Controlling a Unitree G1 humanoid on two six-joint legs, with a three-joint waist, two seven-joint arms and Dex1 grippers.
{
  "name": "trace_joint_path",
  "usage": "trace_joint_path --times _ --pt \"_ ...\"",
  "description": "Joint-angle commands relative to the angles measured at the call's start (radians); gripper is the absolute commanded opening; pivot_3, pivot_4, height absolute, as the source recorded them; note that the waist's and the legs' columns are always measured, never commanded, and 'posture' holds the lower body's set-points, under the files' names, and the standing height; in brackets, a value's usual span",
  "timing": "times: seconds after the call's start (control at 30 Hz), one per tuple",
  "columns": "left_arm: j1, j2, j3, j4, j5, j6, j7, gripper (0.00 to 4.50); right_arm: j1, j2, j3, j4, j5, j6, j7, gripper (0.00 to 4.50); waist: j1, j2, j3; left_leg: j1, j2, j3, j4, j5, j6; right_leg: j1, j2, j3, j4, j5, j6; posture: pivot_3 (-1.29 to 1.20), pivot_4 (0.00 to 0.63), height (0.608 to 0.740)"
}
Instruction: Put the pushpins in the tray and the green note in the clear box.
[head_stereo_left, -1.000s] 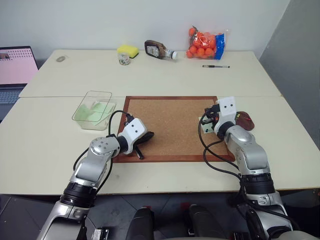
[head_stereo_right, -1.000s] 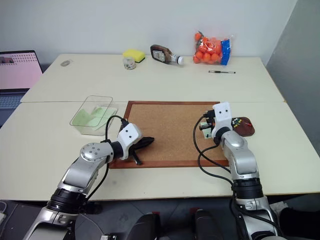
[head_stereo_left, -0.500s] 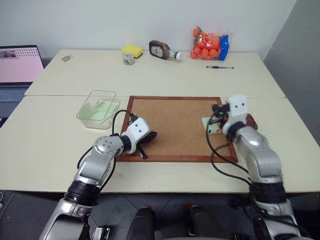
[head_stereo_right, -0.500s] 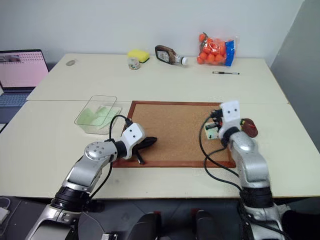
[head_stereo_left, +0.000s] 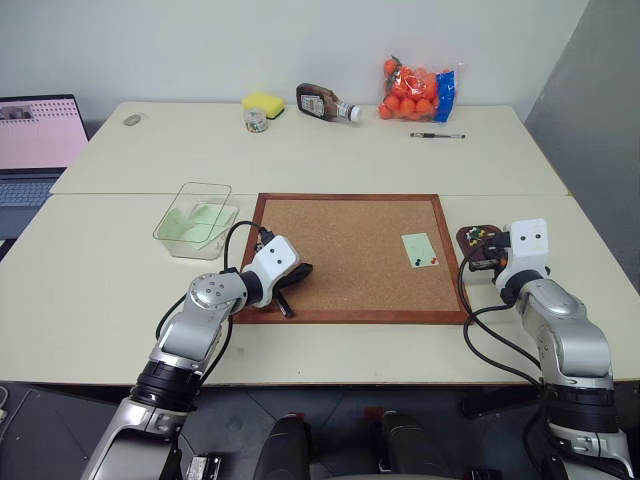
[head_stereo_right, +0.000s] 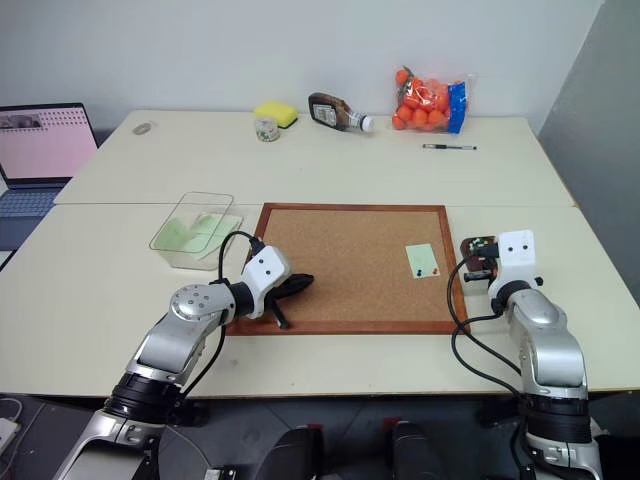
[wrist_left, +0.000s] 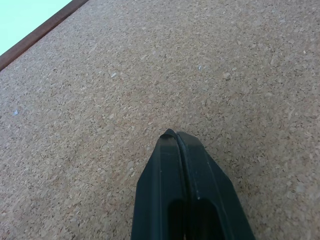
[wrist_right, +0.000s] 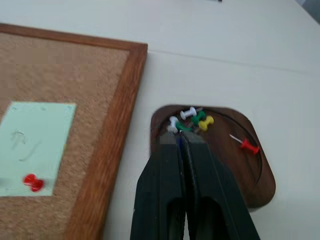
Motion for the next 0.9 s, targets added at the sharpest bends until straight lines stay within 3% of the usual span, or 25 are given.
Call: trace_joint_path --times 0.03,0.1,0.13,0.17,0.4,0.6,0.77,0.9 --pt "0.014 -0.006 -0.035 0.036 0.025 0.007 -0.004 0.0 -0.045 -0.018 -0.03 0.057 -0.013 -0.064 -0.016 0.01 0.0 0.002 -0.001 0.0 0.0 0.0 0.0 0.0 0.0 0.0 0.0 0.0 0.0 0.0 0.0 0.0 0.15 0.74" --pt "0.015 -0.005 -0.034 0.038 0.025 0.005 -0.004 0.0 -0.052 -0.018 -0.034 0.078 -0.01 -0.07 -0.015 0.01 -0.001 0.002 -0.001 0.0 0.0 0.0 0.0 0.0 0.0 0.0 0.0 0.0 0.0 0.0 0.0 0.0 0.15 0.74" --pt "0.015 -0.005 -0.034 0.039 0.025 0.003 -0.004 0.0 -0.055 -0.018 -0.036 0.087 -0.008 -0.074 -0.015 0.46 0.0 0.002 -0.001 0.0 0.0 0.0 0.0 0.0 0.0 0.0 0.0 0.0 0.0 0.0 0.0 0.0 0.15 0.74" --pt "0.015 -0.004 -0.034 0.04 0.025 0.002 -0.003 0.0 -0.057 -0.019 -0.038 0.094 -0.008 -0.079 -0.016 0.53 0.0 0.002 -0.001 0.0 0.0 0.0 0.0 0.0 0.0 0.0 0.0 0.0 0.0 0.0 0.0 0.0 0.15 0.74" --pt "0.018 -0.005 -0.034 0.036 0.026 0.001 -0.001 0.0 -0.054 -0.023 -0.044 0.111 -0.001 -0.098 -0.016 2.11 0.0 0.002 -0.002 0.0 0.0 0.001 0.0 0.0 0.0 0.0 0.0 0.001 0.0 0.0 0.0 0.0 0.15 0.74" --pt "0.022 -0.002 -0.031 0.034 0.027 -0.002 0.001 0.0 -0.014 -0.011 -0.058 -0.007 0.044 -0.098 0.004 3.4 0.0 0.002 -0.002 0.0 0.0 0.0 0.0 0.0 0.0 0.0 0.0 0.0 0.0 0.0 0.0 0.0 0.15 0.74" --pt "0.028 0.004 -0.026 0.032 0.026 -0.005 0.002 0.0 0.111 -0.013 0.015 -0.258 0.146 -0.054 0.125 3.4 -0.002 0.003 -0.002 0.0 0.0 0.0 0.0 0.0 0.0 0.0 0.0 0.0 0.0 0.0 0.0 0.0 0.15 0.74" --pt "0.027 0.006 -0.026 0.034 0.026 -0.007 0.003 0.0 0.149 0.004 0.109 -0.292 0.124 -0.067 0.134 3.4 -0.003 0.003 -0.005 0.0 0.001 0.0 0.0 0.0 0.0 0.0 0.001 0.0 0.0 0.0 0.001 0.0 0.15 0.74"
